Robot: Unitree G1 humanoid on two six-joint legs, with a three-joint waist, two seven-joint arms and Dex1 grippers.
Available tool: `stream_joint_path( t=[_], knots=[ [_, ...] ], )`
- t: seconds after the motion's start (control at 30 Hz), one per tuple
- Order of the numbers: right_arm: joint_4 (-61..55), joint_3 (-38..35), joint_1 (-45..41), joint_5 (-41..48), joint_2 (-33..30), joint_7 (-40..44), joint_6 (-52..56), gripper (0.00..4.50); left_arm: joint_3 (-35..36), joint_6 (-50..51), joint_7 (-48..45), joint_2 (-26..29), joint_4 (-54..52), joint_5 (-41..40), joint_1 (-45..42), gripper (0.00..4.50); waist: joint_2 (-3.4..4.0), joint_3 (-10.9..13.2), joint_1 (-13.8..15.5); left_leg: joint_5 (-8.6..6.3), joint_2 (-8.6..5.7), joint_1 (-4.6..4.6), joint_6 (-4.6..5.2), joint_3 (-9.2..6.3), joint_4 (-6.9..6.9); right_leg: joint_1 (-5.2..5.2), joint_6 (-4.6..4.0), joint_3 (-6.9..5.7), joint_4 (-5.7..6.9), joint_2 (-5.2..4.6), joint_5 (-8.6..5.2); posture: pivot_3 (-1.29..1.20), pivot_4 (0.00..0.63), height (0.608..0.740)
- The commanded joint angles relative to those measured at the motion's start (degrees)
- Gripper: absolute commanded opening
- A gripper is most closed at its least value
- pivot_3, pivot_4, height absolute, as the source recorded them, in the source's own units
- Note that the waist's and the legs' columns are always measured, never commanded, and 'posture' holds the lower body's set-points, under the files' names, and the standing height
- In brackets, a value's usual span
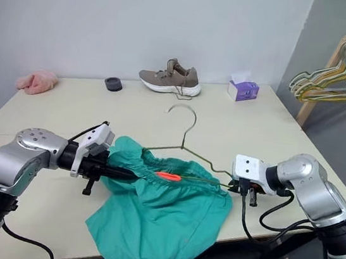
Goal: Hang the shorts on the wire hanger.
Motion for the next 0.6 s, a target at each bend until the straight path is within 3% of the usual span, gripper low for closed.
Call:
stream_joint_path(
  t=[0.03,0.17,0.27,0.43,0.6],
  knots=[
    [0.26,-3.41,0.86,-1.83,-4.43,0.56,-5.08,1.86,0.51,0.26,1.24,-0.25,-0.72,-0.19,-1.37,0.00,0.00,0.00,0.05,0.00,0.00,0.00,0.00,0.00,0.01,0.00,0.00,0.00,0.00,0.00,0.00,-0.25,0.000,0.740],
    [0.50,-8.75,4.76,0.65,-7.31,-1.63,-2.75,3.26,1.52,1.13,3.34,-1.07,-1.24,-1.00,-1.03,0.00,-0.02,-0.01,0.31,0.00,-0.01,0.00,0.00,-0.01,0.00,0.00,0.00,-0.01,-0.02,0.00,0.00,-0.25,0.000,0.740],
    [-4.72,-15.07,10.52,8.54,-2.80,-5.53,7.09,4.26,2.66,1.50,5.72,-2.46,-1.15,-1.76,-1.33,0.00,-0.08,-0.05,0.30,0.00,0.00,0.00,0.00,-0.04,-0.01,0.05,0.00,-0.02,0.01,0.01,0.00,-0.25,0.000,0.740],
    [-11.95,-17.24,15.36,13.44,9.65,-17.37,18.82,4.26,3.30,2.49,7.50,-3.36,-1.08,-2.58,-2.10,0.00,-0.07,-0.05,-0.10,0.01,0.06,0.03,0.01,-0.06,0.03,0.08,0.11,-0.01,0.09,0.07,-0.06,-0.26,0.000,0.740],
    [-11.39,-14.87,15.23,13.05,18.29,-26.14,23.05,4.26,3.34,2.76,7.48,-2.94,-1.23,-2.95,-2.29,0.00,-0.07,-0.06,0.08,0.02,0.02,0.07,0.02,-0.06,0.08,0.08,0.14,0.01,0.07,0.07,-0.06,-0.25,0.000,0.740]
  ],
)
